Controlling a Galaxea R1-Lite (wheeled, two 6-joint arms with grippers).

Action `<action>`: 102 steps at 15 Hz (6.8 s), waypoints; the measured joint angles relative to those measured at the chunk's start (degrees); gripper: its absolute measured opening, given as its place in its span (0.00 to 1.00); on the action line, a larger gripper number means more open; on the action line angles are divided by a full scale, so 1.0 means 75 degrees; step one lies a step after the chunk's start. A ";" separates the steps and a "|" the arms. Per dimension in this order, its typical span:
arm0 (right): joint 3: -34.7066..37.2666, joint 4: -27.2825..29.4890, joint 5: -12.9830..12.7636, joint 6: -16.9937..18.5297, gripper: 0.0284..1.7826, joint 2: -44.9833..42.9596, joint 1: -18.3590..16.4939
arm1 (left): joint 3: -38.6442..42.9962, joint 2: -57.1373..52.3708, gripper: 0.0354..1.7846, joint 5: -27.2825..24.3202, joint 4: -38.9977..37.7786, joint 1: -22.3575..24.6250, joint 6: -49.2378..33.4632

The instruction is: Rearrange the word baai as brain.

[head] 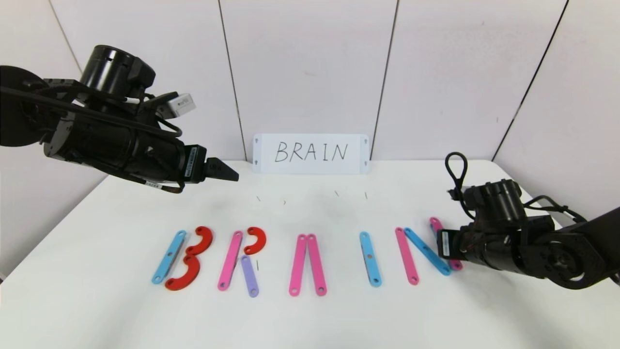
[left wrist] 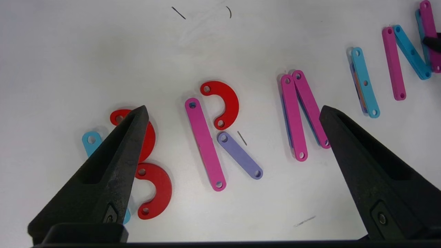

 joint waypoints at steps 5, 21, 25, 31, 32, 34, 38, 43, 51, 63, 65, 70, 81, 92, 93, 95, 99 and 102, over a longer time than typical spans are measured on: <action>0.0070 0.0007 -0.0003 0.0003 0.68 -0.0125 -0.0031 | 0.0000 -0.0008 0.97 0.0000 0.0010 0.0000 -0.0002; -0.0099 -0.0003 0.1115 0.0406 0.98 -0.0206 0.0099 | 0.0010 -0.0008 0.97 0.0000 0.0000 0.0000 -0.0002; -0.0099 0.0000 0.1328 0.0624 0.98 -0.0202 0.0161 | 0.0000 -0.0008 0.97 -0.0003 -0.0008 0.0000 -0.0002; -0.0050 0.0070 0.1255 0.0598 0.98 -0.0330 0.0223 | 0.0000 -0.0011 0.97 -0.0003 -0.0002 0.0000 0.0000; -0.0029 0.0085 0.1211 0.0551 0.98 -0.0371 0.0228 | 0.0000 -0.0015 0.97 -0.0003 -0.0002 0.0000 0.0000; -0.0015 0.0106 0.1174 0.0473 0.98 -0.0510 0.0213 | 0.0000 -0.0029 0.97 -0.0003 0.0007 0.0000 -0.0002; -0.0054 0.0107 0.1159 -0.0081 0.98 -0.0938 0.0146 | 0.0010 -0.0091 0.97 0.0000 0.0010 0.0000 -0.0002; -0.0193 0.0221 0.1317 -0.1217 0.98 -0.1807 -0.0180 | 0.0065 -0.0219 0.97 0.0011 0.0010 0.0005 0.0010; -0.0260 0.2308 0.2480 -0.1477 0.98 -0.3963 -0.1125 | 0.1347 -0.1390 0.97 0.0102 -0.0072 -0.0010 0.0114; 0.0401 0.4618 0.2146 -0.1474 0.98 -0.8174 -0.1214 | 0.4025 -0.6024 0.97 0.0250 0.0408 0.0008 0.0400; 0.0556 0.5117 0.1716 -0.1477 0.98 -0.9093 -0.1250 | 0.4299 -0.7082 0.97 0.0289 0.0844 0.0008 0.0458; 0.0678 0.6227 0.1177 -0.1486 0.98 -1.1308 -0.1269 | 0.4853 -0.9244 0.97 0.1146 0.1495 0.0015 0.0502; 0.0900 0.6058 0.0258 -0.1929 0.98 -1.2992 -0.1991 | 0.5036 -1.1080 0.97 0.2079 0.1661 0.1695 0.0502; 0.4948 0.1690 0.0710 -0.3358 0.98 -1.4429 -0.1991 | 0.9397 -1.2875 0.97 0.2199 -0.2724 0.1885 0.1263; 0.5172 0.1572 0.0696 -0.3343 0.98 -1.4432 -0.1994 | 0.9964 -1.2885 0.97 0.2199 -0.3327 0.1885 0.1491; 0.5344 0.1738 0.0717 -0.3251 0.98 -1.4439 -0.1991 | 1.0720 -1.2899 0.97 0.2144 -0.4288 0.1885 0.1751; 0.5400 0.1911 0.1000 -0.2944 0.98 -1.4445 -0.1991 | 1.0996 -1.2903 0.97 0.1767 -0.3955 0.1885 0.1643; 0.5406 0.2757 0.1380 -0.2396 0.98 -1.4445 -0.1985 | 1.1014 -1.2899 0.97 0.1738 -0.3504 0.1885 0.1515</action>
